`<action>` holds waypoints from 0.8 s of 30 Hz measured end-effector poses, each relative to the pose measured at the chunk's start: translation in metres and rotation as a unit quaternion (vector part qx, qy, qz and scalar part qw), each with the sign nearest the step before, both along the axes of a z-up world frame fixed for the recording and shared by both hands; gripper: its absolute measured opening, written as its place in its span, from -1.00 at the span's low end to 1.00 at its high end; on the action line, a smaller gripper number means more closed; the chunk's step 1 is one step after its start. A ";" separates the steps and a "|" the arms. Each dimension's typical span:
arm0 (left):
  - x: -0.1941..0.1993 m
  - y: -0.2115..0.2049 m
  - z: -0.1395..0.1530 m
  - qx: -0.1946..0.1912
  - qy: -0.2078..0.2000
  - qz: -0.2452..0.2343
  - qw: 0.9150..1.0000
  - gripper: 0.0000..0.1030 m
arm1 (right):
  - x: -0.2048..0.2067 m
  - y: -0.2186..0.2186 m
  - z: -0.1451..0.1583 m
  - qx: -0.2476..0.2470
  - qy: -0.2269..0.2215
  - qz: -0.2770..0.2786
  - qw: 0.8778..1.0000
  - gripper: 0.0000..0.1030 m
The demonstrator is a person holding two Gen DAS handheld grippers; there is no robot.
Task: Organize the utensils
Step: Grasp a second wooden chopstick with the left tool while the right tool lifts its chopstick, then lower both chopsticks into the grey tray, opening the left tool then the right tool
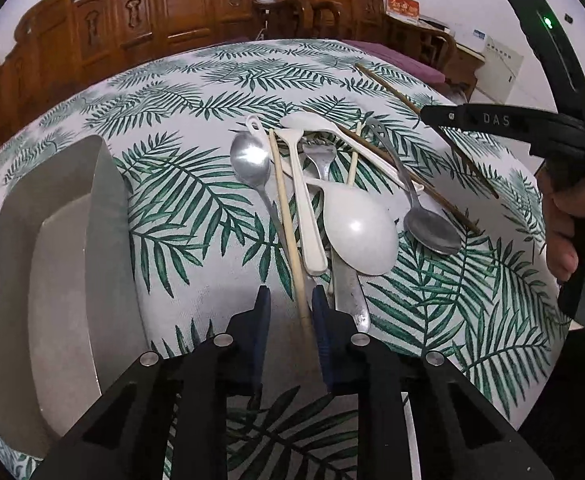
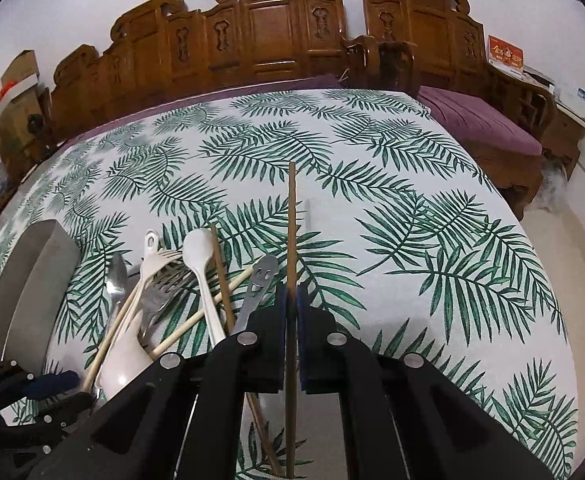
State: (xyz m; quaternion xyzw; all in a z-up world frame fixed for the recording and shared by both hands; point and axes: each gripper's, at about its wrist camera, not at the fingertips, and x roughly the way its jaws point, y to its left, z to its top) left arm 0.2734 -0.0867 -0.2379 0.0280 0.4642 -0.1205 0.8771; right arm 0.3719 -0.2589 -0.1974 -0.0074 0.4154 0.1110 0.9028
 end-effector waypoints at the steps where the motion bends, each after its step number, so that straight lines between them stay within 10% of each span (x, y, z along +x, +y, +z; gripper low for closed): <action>1: 0.001 0.001 -0.001 -0.001 0.004 0.001 1.000 -0.91 | -0.001 0.001 0.001 0.000 -0.001 0.002 1.000 -0.89; 24: -0.042 0.045 0.077 -0.025 -0.056 0.022 0.998 -0.92 | -0.059 0.067 0.048 0.002 -0.040 0.079 0.996 -0.89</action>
